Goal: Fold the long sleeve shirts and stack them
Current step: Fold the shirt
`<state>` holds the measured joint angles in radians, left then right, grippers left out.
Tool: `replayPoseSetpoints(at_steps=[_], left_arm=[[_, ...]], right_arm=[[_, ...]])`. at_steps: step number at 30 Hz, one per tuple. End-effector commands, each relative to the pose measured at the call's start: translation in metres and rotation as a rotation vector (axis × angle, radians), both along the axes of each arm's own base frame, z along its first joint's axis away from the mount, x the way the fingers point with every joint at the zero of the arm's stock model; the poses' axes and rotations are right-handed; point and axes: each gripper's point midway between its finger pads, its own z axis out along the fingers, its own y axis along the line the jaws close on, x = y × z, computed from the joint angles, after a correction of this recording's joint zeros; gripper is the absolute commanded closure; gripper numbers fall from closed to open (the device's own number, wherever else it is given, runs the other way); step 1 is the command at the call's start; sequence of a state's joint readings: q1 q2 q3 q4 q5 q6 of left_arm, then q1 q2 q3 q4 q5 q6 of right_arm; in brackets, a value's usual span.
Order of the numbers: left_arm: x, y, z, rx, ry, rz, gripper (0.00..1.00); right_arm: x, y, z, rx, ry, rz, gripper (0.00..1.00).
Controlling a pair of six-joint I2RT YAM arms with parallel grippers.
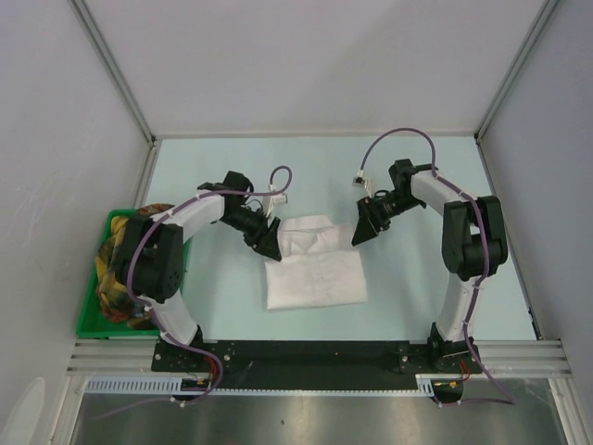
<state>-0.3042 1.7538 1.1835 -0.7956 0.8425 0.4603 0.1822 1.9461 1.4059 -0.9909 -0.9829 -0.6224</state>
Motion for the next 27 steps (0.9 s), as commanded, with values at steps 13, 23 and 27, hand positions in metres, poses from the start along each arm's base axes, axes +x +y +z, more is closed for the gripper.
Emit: replayPoseSetpoints(at_steps=[13,23,27], left_arm=[[-0.02,0.003,-0.011,-0.006,0.101,0.014,0.37],[-0.022,0.003,-0.013,-0.012,0.124,-0.013,0.69],[-0.014,0.004,-0.005,-0.019,0.113,-0.002,0.94]], right_arm=[[-0.012,0.009,-0.023,-0.054,-0.067,0.092,0.4],[-0.013,0.009,-0.02,-0.053,-0.05,0.079,0.94],[-0.008,0.007,-0.008,-0.043,-0.06,0.042,1.0]])
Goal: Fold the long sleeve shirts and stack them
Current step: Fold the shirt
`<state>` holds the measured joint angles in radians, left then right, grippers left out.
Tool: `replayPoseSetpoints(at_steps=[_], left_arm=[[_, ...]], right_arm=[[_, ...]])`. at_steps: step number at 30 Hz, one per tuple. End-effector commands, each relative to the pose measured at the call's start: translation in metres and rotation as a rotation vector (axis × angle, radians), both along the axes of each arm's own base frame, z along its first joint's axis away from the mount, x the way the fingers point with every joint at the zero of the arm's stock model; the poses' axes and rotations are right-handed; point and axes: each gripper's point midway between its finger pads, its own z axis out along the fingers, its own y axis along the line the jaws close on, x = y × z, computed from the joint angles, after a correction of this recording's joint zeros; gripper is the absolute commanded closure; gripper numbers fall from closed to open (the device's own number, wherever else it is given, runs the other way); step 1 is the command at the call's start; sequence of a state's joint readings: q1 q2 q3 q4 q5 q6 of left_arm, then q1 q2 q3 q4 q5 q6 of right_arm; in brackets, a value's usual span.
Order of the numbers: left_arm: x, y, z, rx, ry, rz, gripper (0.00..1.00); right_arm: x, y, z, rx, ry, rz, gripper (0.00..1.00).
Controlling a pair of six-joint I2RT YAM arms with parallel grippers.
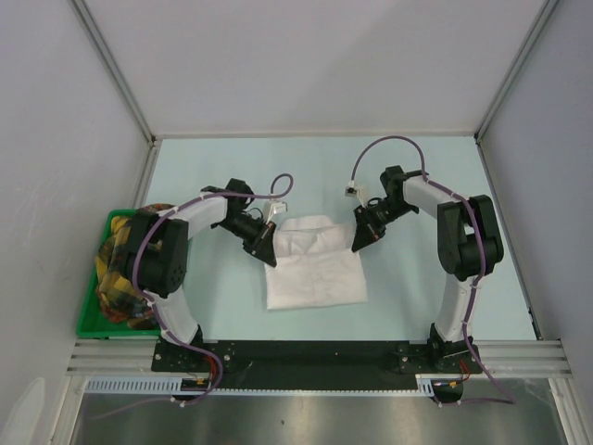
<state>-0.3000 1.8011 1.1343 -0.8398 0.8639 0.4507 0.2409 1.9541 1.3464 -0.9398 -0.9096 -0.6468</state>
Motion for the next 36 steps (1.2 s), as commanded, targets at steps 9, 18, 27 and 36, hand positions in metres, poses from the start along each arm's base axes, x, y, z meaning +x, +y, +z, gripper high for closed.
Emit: replayPoseSetpoints(at_steps=[9,18,27,36], left_arm=[[0.042,0.007,0.03,-0.026,-0.071,0.027,1.0],[0.091,0.017,0.033,0.006,-0.12,0.073,0.96],[0.13,0.031,0.021,0.055,-0.145,0.129,0.94],[0.16,0.042,0.001,0.139,-0.177,0.21,0.92]], right_arm=[[0.042,0.007,0.052,0.063,-0.101,-0.079,1.0],[0.085,0.01,0.055,0.076,-0.102,-0.105,1.0],[0.138,0.024,0.05,0.109,-0.123,-0.127,1.0],[0.182,0.033,0.029,0.108,-0.145,-0.224,1.0]])
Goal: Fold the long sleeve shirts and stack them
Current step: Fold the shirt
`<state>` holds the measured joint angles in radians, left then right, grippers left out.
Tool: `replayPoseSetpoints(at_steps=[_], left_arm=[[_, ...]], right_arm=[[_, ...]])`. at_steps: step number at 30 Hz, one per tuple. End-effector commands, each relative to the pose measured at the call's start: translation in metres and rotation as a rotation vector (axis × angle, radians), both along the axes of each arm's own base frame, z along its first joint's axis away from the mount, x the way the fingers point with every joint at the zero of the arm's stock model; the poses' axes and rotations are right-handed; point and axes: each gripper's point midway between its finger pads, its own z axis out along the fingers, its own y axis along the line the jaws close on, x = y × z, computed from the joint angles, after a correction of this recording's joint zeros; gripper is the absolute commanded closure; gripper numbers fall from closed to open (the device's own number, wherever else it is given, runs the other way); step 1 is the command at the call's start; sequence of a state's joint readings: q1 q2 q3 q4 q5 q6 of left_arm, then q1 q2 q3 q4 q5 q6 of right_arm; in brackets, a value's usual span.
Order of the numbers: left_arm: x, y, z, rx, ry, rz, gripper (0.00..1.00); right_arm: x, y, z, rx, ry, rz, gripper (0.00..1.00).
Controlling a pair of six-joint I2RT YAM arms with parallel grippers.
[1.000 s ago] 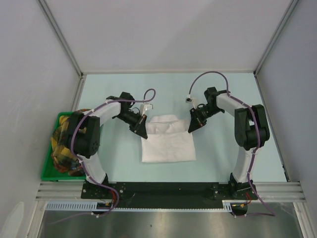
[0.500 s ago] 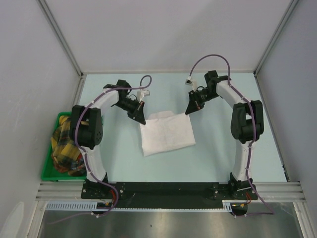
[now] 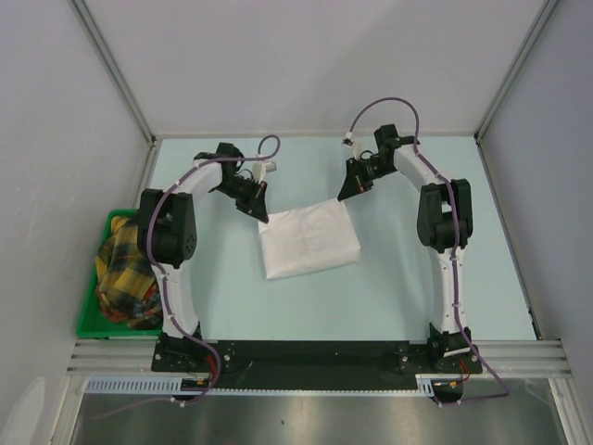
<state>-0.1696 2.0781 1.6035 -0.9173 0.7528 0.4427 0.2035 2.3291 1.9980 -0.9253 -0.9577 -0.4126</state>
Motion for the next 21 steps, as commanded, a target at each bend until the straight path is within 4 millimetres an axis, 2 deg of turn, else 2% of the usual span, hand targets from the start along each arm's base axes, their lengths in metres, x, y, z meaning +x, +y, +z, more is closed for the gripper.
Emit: replayPoseSetpoints(at_steps=[1,11,16,17,18,19,20,21], left_arm=[[0.028,0.014,-0.007,0.06,-0.045,0.068,0.92],[0.045,0.022,-0.031,0.109,-0.041,0.157,0.89],[0.044,0.024,-0.04,0.122,-0.03,0.165,0.81],[0.042,0.025,-0.042,0.126,-0.02,0.173,0.71],[0.043,0.027,-0.041,0.125,-0.02,0.182,0.68],[0.044,0.028,-0.034,0.115,-0.03,0.19,0.64],[0.041,0.028,-0.029,0.09,-0.02,0.199,0.57],[0.041,0.032,-0.021,0.059,-0.021,0.219,0.53]], right_arm=[[0.033,0.001,-0.004,0.007,-0.045,-0.074,1.0],[0.05,-0.002,-0.042,-0.024,0.002,-0.162,1.0],[0.053,-0.002,-0.047,-0.029,0.017,-0.203,1.0],[0.054,-0.002,-0.046,-0.027,0.017,-0.21,0.95],[0.055,-0.002,-0.041,-0.02,0.027,-0.223,0.88],[0.055,-0.003,-0.036,-0.016,0.026,-0.228,0.78],[0.051,-0.005,-0.033,-0.016,0.043,-0.232,0.6],[0.051,-0.012,-0.028,-0.011,0.061,-0.259,0.51]])
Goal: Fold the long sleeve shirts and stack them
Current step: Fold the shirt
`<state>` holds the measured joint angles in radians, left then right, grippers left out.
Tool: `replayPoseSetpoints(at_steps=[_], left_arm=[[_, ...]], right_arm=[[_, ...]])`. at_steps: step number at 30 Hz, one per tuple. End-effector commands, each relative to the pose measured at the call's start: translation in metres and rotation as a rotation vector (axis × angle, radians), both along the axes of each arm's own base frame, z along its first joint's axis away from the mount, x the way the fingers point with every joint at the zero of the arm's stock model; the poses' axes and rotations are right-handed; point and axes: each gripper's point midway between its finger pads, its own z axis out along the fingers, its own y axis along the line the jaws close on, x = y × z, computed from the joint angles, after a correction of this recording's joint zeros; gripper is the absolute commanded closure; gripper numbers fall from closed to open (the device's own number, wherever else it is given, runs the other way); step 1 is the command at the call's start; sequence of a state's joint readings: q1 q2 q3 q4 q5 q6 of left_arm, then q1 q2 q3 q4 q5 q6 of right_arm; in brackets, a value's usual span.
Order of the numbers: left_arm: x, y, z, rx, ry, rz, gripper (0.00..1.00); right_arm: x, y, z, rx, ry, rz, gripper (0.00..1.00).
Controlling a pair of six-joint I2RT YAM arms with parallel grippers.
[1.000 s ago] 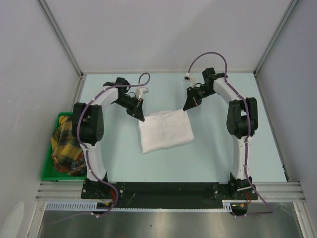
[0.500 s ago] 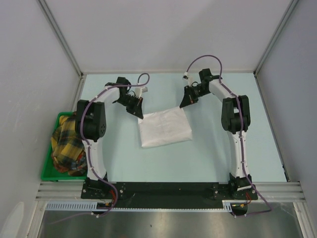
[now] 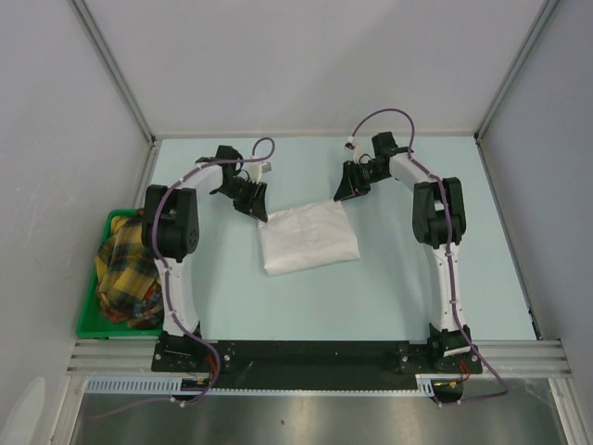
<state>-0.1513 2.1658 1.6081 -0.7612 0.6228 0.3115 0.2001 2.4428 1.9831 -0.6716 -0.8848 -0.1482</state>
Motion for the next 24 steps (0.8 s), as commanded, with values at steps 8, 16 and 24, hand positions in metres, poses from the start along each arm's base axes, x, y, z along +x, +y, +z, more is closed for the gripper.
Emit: replayPoseSetpoints(at_steps=[8,16,24], left_arm=[[-0.05,0.012,0.048,-0.198,0.083,0.175,0.16],[-0.073,-0.001,0.012,-0.288,0.208,0.218,0.19],[-0.052,-0.007,-0.004,-0.312,0.224,0.266,0.39]], right_arm=[[-0.018,-0.051,0.041,0.054,0.087,-0.178,0.21],[-0.032,-0.035,0.006,0.116,0.187,-0.16,0.22],[-0.053,-0.025,-0.013,0.153,0.275,-0.161,0.42]])
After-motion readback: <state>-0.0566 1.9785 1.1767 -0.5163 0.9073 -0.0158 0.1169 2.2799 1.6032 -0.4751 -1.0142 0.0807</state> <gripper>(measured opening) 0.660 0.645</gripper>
